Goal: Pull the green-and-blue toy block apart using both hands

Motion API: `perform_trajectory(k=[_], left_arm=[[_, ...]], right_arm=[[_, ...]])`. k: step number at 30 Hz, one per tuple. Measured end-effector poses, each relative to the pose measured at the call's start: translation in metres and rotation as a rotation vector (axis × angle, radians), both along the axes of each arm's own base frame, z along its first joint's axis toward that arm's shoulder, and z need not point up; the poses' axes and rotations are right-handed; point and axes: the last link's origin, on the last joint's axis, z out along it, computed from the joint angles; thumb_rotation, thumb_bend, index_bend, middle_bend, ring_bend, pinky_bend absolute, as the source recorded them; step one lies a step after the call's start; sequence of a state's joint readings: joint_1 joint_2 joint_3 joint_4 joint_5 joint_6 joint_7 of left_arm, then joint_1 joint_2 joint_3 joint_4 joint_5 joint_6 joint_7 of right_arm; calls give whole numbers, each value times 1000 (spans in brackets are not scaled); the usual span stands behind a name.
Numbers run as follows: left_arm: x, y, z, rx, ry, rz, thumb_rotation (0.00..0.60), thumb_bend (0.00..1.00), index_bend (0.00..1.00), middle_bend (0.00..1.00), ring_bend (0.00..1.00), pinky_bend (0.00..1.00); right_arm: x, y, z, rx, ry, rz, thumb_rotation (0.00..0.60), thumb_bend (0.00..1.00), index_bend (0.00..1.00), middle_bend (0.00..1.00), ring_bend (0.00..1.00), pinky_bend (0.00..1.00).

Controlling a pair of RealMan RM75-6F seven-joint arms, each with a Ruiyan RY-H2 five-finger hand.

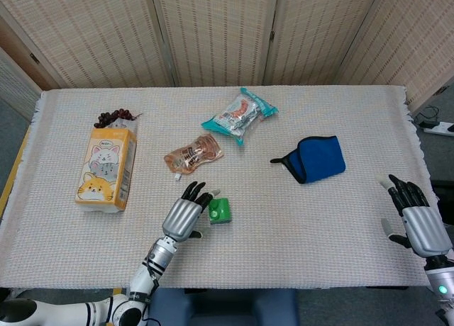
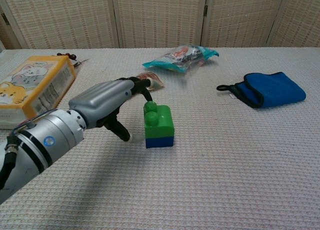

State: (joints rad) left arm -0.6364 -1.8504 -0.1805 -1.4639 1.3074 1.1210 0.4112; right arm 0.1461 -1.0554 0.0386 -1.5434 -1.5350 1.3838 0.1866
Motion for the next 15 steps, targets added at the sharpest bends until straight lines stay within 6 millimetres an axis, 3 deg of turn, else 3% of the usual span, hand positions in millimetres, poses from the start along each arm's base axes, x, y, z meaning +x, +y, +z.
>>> perform_trajectory(k=[15], left_arm=[[2, 9, -17, -6, -9, 13, 600, 247, 170, 288, 71, 0]], right_arm=[[-2, 0, 1, -1, -2, -9, 600, 501, 0, 0, 0, 0]])
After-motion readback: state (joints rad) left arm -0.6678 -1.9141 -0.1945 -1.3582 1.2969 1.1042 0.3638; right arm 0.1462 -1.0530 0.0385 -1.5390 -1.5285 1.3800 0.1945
